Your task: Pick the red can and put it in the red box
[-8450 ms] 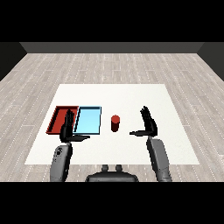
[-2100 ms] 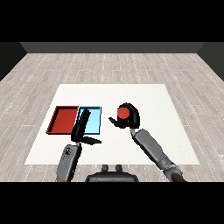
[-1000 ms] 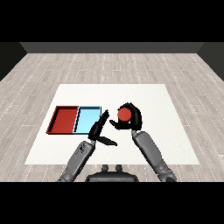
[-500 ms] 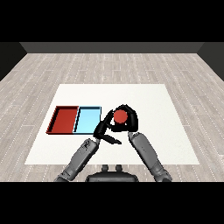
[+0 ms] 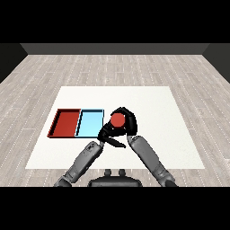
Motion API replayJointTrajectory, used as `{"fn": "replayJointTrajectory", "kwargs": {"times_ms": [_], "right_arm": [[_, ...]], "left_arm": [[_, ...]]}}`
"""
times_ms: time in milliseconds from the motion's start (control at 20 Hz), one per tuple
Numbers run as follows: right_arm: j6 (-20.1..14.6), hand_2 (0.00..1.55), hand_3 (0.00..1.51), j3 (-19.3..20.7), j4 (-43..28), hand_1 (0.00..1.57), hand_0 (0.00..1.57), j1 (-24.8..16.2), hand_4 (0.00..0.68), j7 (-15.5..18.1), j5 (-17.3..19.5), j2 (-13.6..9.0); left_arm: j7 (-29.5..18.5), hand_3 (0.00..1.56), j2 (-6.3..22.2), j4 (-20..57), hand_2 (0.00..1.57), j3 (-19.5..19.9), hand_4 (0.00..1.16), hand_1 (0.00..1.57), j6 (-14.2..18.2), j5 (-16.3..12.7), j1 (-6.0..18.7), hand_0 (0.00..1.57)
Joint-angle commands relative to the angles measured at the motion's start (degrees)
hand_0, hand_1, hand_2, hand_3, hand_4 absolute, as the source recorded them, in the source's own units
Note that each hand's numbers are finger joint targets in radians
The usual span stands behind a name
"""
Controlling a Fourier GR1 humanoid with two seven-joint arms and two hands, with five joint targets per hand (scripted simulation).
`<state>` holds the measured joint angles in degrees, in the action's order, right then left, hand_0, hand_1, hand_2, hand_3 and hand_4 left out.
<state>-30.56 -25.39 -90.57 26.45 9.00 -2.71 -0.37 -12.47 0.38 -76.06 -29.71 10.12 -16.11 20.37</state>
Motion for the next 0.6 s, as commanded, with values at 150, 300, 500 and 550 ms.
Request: {"fn": "replayJointTrajectory", "kwargs": {"times_ms": [150,300,500,550], "right_arm": [[-7.48,1.48,1.41,-6.23,-0.38,1.57,1.57,3.63,0.649,-2.05,-1.82,0.33],[-2.94,1.49,1.40,-3.86,-5.69,1.57,1.57,0.87,0.652,-5.40,0.23,0.32],[-2.64,1.48,1.41,-2.73,-0.02,1.57,1.57,2.98,0.643,-2.22,-2.17,0.32],[-1.14,1.47,1.40,-4.06,-3.08,1.57,1.57,-2.26,0.630,-0.75,-2.23,0.20]], "left_arm": [[0.29,0.00,-0.26,-2.88,0.00,-2.74,0.00,0.00,0.86,1.18,-2.21,0.00],[-2.20,0.00,-0.32,-1.37,0.00,-3.98,0.00,0.00,3.05,0.14,-0.28,0.00],[-1.17,0.93,-0.31,-4.26,0.98,-0.91,0.97,0.68,15.11,-3.00,-0.24,0.68],[-1.53,1.50,-0.32,-0.33,1.57,-0.61,1.14,1.57,16.93,-4.90,2.80,1.57]]}}
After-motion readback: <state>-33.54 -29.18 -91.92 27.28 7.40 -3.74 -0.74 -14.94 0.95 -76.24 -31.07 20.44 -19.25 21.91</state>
